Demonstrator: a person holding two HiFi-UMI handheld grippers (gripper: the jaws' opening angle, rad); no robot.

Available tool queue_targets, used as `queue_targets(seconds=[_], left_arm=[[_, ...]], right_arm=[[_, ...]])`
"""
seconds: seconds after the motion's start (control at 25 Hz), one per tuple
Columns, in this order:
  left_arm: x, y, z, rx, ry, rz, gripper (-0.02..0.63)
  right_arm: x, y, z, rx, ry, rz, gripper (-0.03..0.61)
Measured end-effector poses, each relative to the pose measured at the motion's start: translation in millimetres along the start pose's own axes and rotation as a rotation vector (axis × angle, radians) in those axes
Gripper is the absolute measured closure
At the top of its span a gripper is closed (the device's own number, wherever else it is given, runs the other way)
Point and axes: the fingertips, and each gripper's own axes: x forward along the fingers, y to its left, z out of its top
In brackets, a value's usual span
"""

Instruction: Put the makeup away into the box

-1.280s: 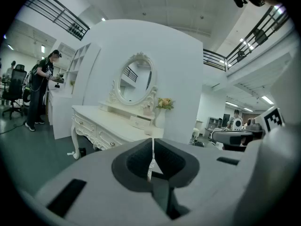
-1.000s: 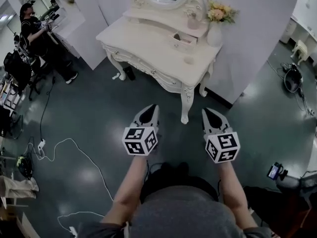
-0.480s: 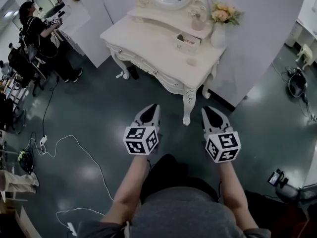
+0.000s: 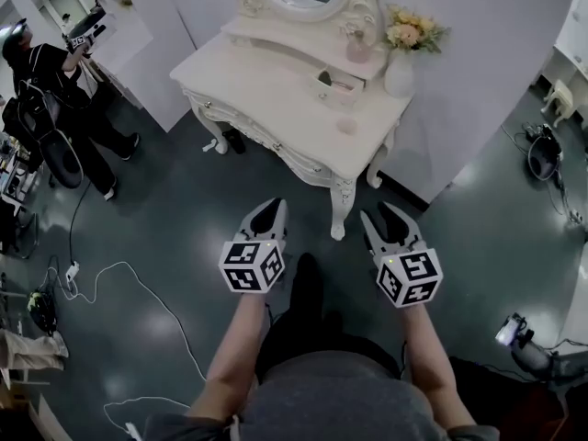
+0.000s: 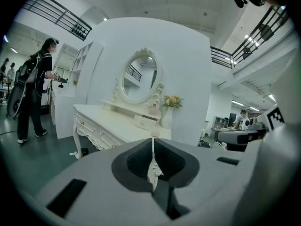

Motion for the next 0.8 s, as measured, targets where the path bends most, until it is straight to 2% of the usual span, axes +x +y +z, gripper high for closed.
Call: queue_targets(seconds=[0.28,0.52,0.8], left_arm=[[51,38,14,-0.011,0.012,-0.007,0.597],[95,70,28,-0.031,0.025,-0.035,0.597],[141,101,48,-0.014,0.036,-0.070,0.597]], right_arm=[[55,-23,8,0.005,0.019,-0.017,0.388],[108,-37,14,-0.029,0.053,-0.036,0.379],[158,-59,26,-0.015,0.069,-0.077,0.374]])
